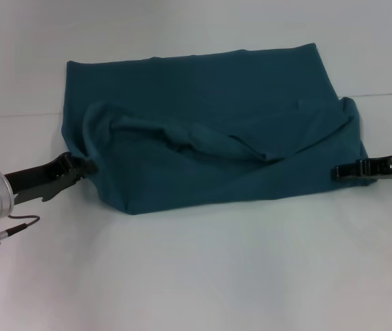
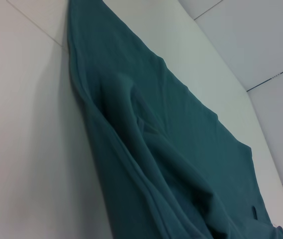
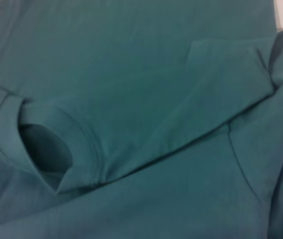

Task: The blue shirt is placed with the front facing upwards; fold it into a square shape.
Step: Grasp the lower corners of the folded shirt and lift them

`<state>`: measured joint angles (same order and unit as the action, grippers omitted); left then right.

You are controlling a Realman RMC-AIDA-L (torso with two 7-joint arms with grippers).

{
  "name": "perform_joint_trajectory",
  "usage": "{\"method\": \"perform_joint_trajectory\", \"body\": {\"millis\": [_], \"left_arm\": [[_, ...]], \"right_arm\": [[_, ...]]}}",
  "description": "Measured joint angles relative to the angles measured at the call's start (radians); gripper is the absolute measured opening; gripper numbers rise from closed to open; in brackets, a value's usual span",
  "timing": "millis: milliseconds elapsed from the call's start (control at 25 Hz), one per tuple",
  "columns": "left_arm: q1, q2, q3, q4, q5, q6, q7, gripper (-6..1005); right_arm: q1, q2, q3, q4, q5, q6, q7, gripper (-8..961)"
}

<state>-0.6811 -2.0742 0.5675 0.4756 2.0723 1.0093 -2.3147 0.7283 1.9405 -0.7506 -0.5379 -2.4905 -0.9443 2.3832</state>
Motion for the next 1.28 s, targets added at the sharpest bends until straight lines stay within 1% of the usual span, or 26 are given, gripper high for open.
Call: {"method": "perform_joint_trajectory", "body": {"millis": [160, 360, 640, 800, 920, 1120, 1280], "left_arm": [[0.000, 0.000, 0.000, 0.000, 0.000, 0.000, 0.000, 77], [0.000, 0.000, 0.000, 0.000, -0.006, 0.001, 0.000, 79], [0.000, 0.000, 0.000, 0.000, -0.008, 0.001, 0.000, 81], [0.000, 0.000, 0.000, 0.000, -0.011, 0.005, 0.000, 83], [0.002, 0.000, -0.001, 0.000, -0.011, 0.007, 0.000, 84], [0.003, 0.000, -0.002, 0.000, -0.011, 0.008, 0.000, 85], [0.004, 0.000, -0.003, 0.000, -0.011, 0.008, -0.001, 86]], "right_arm": [[0.000, -0.001, 0.001, -0.001, 0.016, -0.001, 0.001, 855], [0.001, -0.008, 0.000, -0.003, 0.017, -0.005, 0.001, 744], [0.001, -0.012, -0.001, -0.002, 0.017, -0.006, 0.017, 694], [0.018, -0.014, -0.008, 0.004, -0.027, -0.005, 0.035, 666], [0.022, -0.014, -0.009, 0.000, -0.054, -0.004, 0.053, 576], [0.022, -0.014, -0.006, 0.000, -0.055, -0.002, 0.056, 427], [0.021, -0.015, -0.002, -0.002, -0.056, -0.005, 0.056, 239]]}}
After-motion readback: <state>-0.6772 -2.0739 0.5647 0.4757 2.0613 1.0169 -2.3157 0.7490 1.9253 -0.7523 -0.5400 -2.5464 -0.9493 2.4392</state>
